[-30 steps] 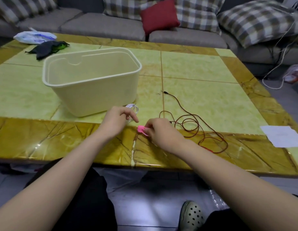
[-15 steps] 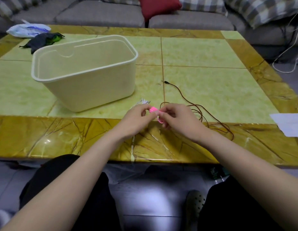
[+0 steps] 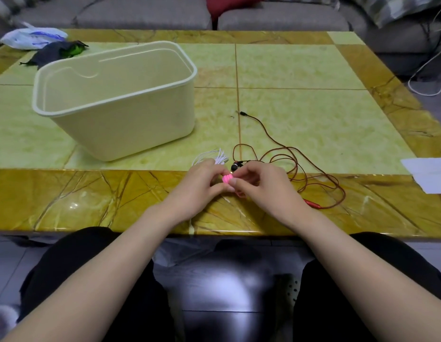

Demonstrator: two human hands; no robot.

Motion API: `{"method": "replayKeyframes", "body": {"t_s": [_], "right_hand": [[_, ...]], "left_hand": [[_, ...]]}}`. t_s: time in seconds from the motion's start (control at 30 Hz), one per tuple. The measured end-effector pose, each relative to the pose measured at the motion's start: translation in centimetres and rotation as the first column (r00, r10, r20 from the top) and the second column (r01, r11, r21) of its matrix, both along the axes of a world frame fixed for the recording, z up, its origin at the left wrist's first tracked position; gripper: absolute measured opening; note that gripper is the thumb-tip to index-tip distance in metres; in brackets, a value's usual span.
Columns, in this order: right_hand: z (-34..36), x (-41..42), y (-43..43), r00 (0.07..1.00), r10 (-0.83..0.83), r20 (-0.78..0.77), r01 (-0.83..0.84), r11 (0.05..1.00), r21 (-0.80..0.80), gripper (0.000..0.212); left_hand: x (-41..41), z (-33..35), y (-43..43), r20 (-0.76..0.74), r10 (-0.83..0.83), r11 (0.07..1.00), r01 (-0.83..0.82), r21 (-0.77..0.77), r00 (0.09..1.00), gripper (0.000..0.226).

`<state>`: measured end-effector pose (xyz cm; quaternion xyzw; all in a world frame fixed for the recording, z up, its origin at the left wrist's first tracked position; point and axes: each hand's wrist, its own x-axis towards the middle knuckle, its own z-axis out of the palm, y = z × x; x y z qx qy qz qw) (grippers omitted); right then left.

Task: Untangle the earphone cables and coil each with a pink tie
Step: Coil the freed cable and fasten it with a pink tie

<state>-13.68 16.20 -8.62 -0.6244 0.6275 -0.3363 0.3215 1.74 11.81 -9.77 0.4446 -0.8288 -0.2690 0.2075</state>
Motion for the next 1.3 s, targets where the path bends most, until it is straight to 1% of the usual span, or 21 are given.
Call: {"method": "replayKeyframes", "body": {"t_s": [0.13,0.2,0.3,0.37,0.43,0.53,0.63,0.67,0.7,0.73,0.77,0.8,0.83,0.87,0.9,1.0,1.07,1.2,1.3], "right_hand": [[0.2,-0.3,-0.1,1.000,0.002,-0.024,-0.002,1.000,-0.004,0.013],[0.3,-0.5,0.0,1.000,0.011,-0.004,-0.011,1.000,-0.014,0.005],[0.4,-0.8,0.1,0.999,0.010,0.040,-0.009,1.000,-0.024,0.016],[0.3,-0.9,0.0,0.997,-0.033,0.074,0.034,0.999,-0.009,0.015],[0.2,-0.8,-0.2,0.972,-0.128,0.195,0.124,0.992,0.031,0.011],[0.7,-1.0,-0.6,0.863,-0.256,0.436,0.227,0.967,0.119,0.017],[1.2,-1.2,-0.8,0.780,-0.318,0.538,0.252,0.948,0.195,0.035],[1.3,-1.2,-0.8,0.775,-0.312,0.550,0.240,0.950,0.201,0.037],[1.2,-1.0,-0.8,0.793,-0.290,0.535,0.218,0.956,0.194,0.035],[1.1,-0.8,-0.7,0.844,-0.254,0.472,0.194,0.966,0.173,0.030],[0.9,-0.6,-0.6,0.916,-0.203,0.346,0.162,0.976,0.144,0.023],[0.6,-0.5,-0.4,0.974,-0.127,0.188,0.109,0.988,0.106,0.016],[0.3,-0.4,-0.3,0.998,-0.040,0.048,0.036,0.996,0.077,0.014],[-0.1,-0.3,-0.1,0.998,0.035,-0.047,-0.032,0.997,0.068,0.014],[-0.3,-0.2,0.0,0.992,0.086,-0.096,-0.079,0.994,0.076,0.016],[-0.4,-0.4,-0.1,0.977,0.128,-0.172,-0.111,0.988,0.108,0.022],[-0.1,-0.6,-0.1,0.969,0.144,-0.201,-0.126,0.987,0.099,0.023],[0.0,-0.8,0.1,0.945,0.171,-0.278,-0.157,0.985,0.070,0.023],[0.2,-1.0,0.3,0.958,0.136,-0.251,-0.131,0.991,0.034,0.016]], "left_hand": [[0.2,0.0,0.0,0.000,-0.036,0.999,0.036,0.010,0.999,0.019],[0.3,0.2,0.1,-0.027,-0.056,0.998,0.057,0.030,0.998,0.017],[0.4,0.4,0.2,-0.093,-0.064,0.994,0.071,0.079,0.994,0.009],[0.3,0.6,0.2,-0.137,-0.050,0.992,0.065,0.107,0.989,0.005],[0.3,0.8,0.1,-0.166,-0.040,0.990,0.062,0.126,0.985,0.006],[0.5,0.8,0.1,-0.160,-0.048,0.988,0.070,0.139,0.986,0.006],[0.5,0.6,0.1,-0.127,-0.060,0.987,0.078,0.142,0.990,0.009],[0.4,0.6,0.1,-0.109,-0.067,0.987,0.082,0.136,0.992,0.010],[0.3,0.6,0.1,-0.091,-0.075,0.988,0.086,0.128,0.993,0.011],[0.2,0.6,0.2,-0.073,-0.084,0.989,0.092,0.117,0.994,0.010],[0.1,0.6,0.2,-0.057,-0.095,0.989,0.101,0.104,0.994,0.010],[0.1,0.6,0.3,-0.042,-0.107,0.990,0.110,0.088,0.993,0.010],[0.1,0.5,0.3,-0.021,-0.117,0.991,0.118,0.068,0.993,0.010],[0.2,0.5,0.4,0.005,-0.122,0.991,0.122,0.046,0.992,0.011],[0.3,0.4,0.3,0.034,-0.127,0.992,0.126,0.025,0.991,0.011],[0.5,0.0,0.3,0.118,-0.135,0.991,0.137,-0.011,0.984,0.012],[0.5,-0.4,0.3,0.158,-0.149,0.988,0.155,-0.028,0.976,0.013],[0.7,-0.3,-0.1,0.148,-0.152,0.986,0.160,-0.047,0.977,0.014],[1.3,-0.2,-0.6,0.141,-0.124,0.989,0.133,-0.061,0.982,0.013]]}}
